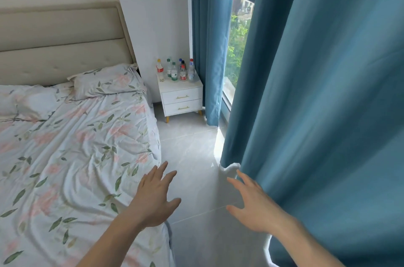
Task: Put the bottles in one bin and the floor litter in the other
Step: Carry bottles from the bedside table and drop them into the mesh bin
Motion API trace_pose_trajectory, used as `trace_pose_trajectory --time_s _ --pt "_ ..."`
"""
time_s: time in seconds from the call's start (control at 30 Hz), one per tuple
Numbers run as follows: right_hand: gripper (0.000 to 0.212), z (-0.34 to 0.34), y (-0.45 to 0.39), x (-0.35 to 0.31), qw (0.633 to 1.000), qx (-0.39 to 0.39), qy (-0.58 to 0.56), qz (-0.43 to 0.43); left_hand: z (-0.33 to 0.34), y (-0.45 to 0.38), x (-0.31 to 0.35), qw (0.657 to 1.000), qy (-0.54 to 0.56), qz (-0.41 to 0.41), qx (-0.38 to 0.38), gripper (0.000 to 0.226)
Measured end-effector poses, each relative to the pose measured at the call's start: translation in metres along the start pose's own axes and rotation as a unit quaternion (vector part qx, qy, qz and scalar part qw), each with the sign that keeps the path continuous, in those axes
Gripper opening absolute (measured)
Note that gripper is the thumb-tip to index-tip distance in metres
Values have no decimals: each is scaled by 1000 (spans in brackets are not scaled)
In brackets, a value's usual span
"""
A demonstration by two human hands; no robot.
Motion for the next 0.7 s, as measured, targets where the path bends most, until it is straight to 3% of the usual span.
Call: trace_pose_trajectory --time_s 0.3,0.7 --pt "75 -71 -58 68 999 -34 27 -23 -12 -63 65 999 20 -36 25 78" --pt "77 -104 -219 6 985 -87 80 -122 -53 -135 -3 987 45 -149 46 78"
Point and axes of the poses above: each hand's wrist, its own y-axis away from the middle knuckle, its own z-axis out of the palm, x = y × z, the point moved 7 cm from there along -y, towards the middle knuckle, and after that the axes turned 1 degree about -z, right-handed, at the moved point
